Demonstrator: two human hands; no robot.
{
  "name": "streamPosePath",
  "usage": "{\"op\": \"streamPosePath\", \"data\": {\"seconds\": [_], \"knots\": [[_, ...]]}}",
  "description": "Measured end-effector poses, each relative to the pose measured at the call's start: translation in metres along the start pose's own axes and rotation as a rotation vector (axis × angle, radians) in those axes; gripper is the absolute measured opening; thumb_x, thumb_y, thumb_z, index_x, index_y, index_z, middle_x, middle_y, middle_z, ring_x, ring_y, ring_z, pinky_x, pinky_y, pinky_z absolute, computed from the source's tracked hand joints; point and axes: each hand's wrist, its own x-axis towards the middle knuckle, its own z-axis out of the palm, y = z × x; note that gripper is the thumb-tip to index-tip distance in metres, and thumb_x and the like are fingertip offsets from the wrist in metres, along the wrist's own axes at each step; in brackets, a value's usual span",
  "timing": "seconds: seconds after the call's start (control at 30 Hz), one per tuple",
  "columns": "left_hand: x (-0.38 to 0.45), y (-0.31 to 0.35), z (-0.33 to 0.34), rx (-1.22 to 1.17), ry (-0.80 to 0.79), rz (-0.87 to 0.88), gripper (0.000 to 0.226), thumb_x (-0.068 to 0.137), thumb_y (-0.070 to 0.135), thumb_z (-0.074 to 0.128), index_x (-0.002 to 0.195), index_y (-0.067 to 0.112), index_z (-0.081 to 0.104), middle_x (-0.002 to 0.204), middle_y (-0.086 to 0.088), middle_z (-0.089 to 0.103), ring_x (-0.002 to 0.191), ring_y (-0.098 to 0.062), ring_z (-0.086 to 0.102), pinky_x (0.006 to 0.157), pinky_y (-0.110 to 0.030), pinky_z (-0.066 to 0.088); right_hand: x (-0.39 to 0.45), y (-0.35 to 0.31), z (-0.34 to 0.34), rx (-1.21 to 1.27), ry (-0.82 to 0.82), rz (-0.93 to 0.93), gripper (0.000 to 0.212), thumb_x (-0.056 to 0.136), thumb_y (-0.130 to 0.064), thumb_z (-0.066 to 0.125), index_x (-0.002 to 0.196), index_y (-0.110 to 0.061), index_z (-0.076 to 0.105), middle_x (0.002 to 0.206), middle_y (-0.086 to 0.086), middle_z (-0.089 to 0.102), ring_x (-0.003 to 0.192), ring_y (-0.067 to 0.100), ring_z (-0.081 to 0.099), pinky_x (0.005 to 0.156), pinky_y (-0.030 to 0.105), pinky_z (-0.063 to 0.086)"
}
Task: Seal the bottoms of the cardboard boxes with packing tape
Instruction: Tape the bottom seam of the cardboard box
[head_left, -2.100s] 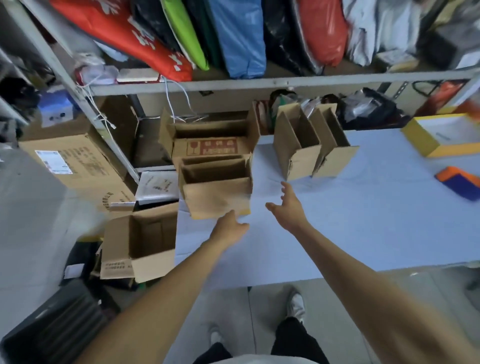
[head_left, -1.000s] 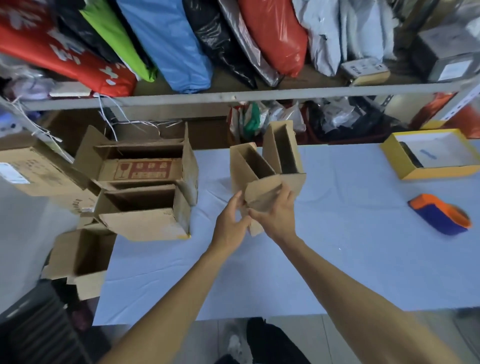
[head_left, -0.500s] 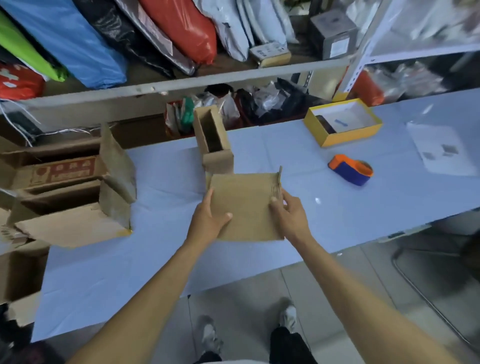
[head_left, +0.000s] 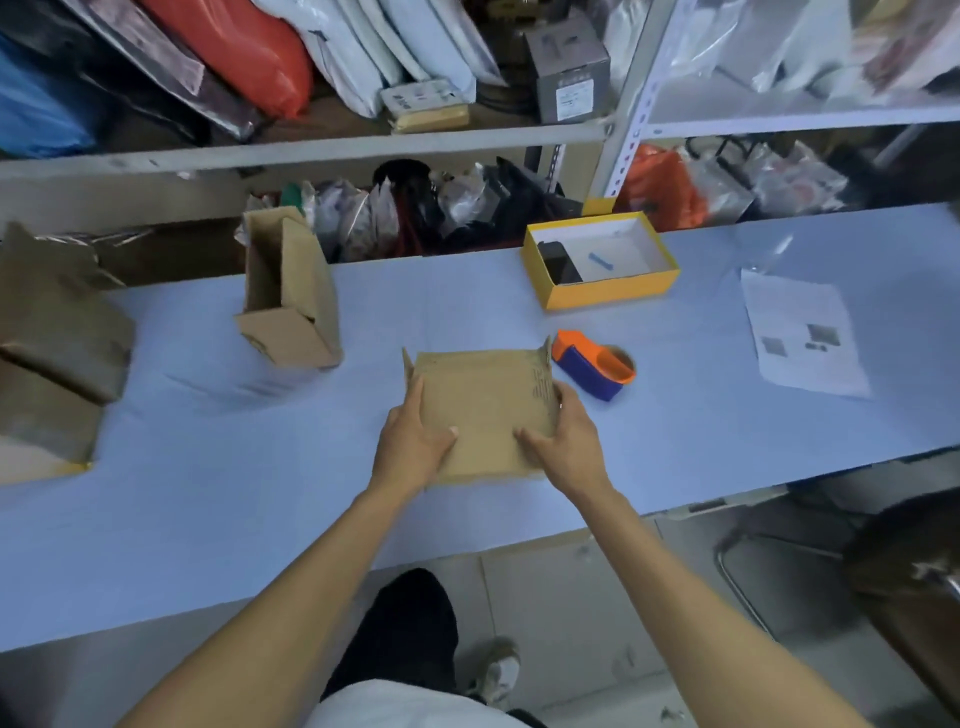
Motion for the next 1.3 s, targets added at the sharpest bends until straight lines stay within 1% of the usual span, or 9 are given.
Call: {"op": "streamPosePath", "data": {"seconds": [0.17,0.3,0.47,0.6,0.73,0.93,1.03,1.17,1.3], "knots": [[0.039,0.020,0.030,0.083,-0.045,-0.067,0.092,0.084,0.027,0.068,0.156,0.033,0.011,0.142,-0.015,0.042,0.122,-0.033,0.051,0.100,-0.042,0.046,0.057,0.017,-0.017,0.005,-0.156,-0.009,0.054,0.082,-0.020,0.071,0.132,-0.017,0.050,0.120,-0.003,0.059,0.110,0.018,0.057,0.094,0.037,0.047],[0.070,0.030,0.049,0.121,-0.090,-0.123,0.087,0.084,0.035,0.069,0.154,0.028,0.018,0.151,-0.012,0.030,0.132,-0.031,0.041,0.105,-0.037,0.041,0.102,0.036,-0.042,-0.188,0.018,-0.011,0.029,0.090,-0.018,0.058,0.116,-0.006,0.063,0.112,0.012,0.065,0.106,0.030,0.059,0.079,0.035,0.046],[0.086,0.047,0.071,0.164,-0.065,-0.198,0.084,0.084,0.035,0.068,0.152,0.031,0.019,0.152,-0.010,0.025,0.134,-0.033,0.034,0.107,-0.045,0.038,0.162,0.063,-0.068,-0.586,-0.146,0.000,0.045,0.093,-0.017,0.057,0.137,-0.014,0.049,0.129,0.014,0.052,0.121,0.033,0.047,0.086,0.040,0.050],[0.090,0.067,0.086,0.353,0.095,-0.201,0.067,0.075,0.029,0.066,0.135,0.024,0.037,0.153,-0.011,0.020,0.138,-0.033,0.021,0.108,-0.047,0.029,0.178,0.075,-0.074,-0.545,-0.297,-0.093,0.060,0.091,-0.012,0.054,0.144,-0.035,0.039,0.104,-0.010,0.046,0.087,0.013,0.050,0.056,0.008,0.033],[0.108,0.105,0.112,0.559,-0.006,-0.023,0.075,0.076,0.053,0.061,0.142,0.028,0.035,0.155,-0.011,0.021,0.145,-0.031,0.013,0.117,-0.048,0.016,0.184,0.087,-0.096,-0.587,-0.268,-0.286,0.091,0.076,0.005,0.054,0.153,-0.034,0.025,0.104,0.004,0.049,0.093,0.024,0.052,0.062,0.022,0.038],[0.119,0.123,0.139,0.597,-0.173,-0.034,0.088,0.075,0.072,0.057,0.150,0.042,0.021,0.162,-0.001,0.013,0.150,-0.024,0.003,0.116,-0.050,-0.001,0.201,0.109,-0.165,-0.321,-0.229,-0.114,0.049,0.089,-0.023,0.053,0.137,-0.029,0.043,0.109,0.007,0.065,0.091,0.030,0.059,0.079,0.040,0.050],[0.116,0.125,0.143,0.576,-0.140,-0.045,0.084,0.074,0.071,0.057,0.147,0.041,0.028,0.160,-0.001,0.021,0.149,-0.024,0.009,0.115,-0.048,0.003,0.202,0.109,-0.188,-0.244,-0.305,-0.052,0.054,0.085,-0.047,0.066,0.133,-0.038,0.043,0.102,-0.010,0.063,0.090,0.017,0.060,0.077,0.031,0.048],[0.112,0.133,0.140,0.490,-0.113,0.051,0.062,0.084,0.052,0.060,0.141,0.035,0.042,0.152,0.000,0.037,0.142,-0.023,0.026,0.114,-0.042,0.008,0.195,0.099,-0.194,-0.184,-0.435,-0.105,0.047,0.070,-0.038,0.080,0.108,-0.044,0.053,0.090,-0.018,0.066,0.082,0.009,0.065,0.063,0.024,0.052],[0.103,0.147,0.140,-0.004,-0.018,0.104,0.023,0.094,0.020,0.057,0.113,0.019,0.070,0.113,0.004,0.069,0.105,-0.011,0.060,0.099,-0.030,0.045,0.190,0.085,-0.184,-0.141,-0.470,-0.218,0.053,0.069,-0.033,0.085,0.115,-0.039,0.059,0.099,-0.022,0.066,0.090,0.005,0.064,0.077,0.028,0.056]]}}
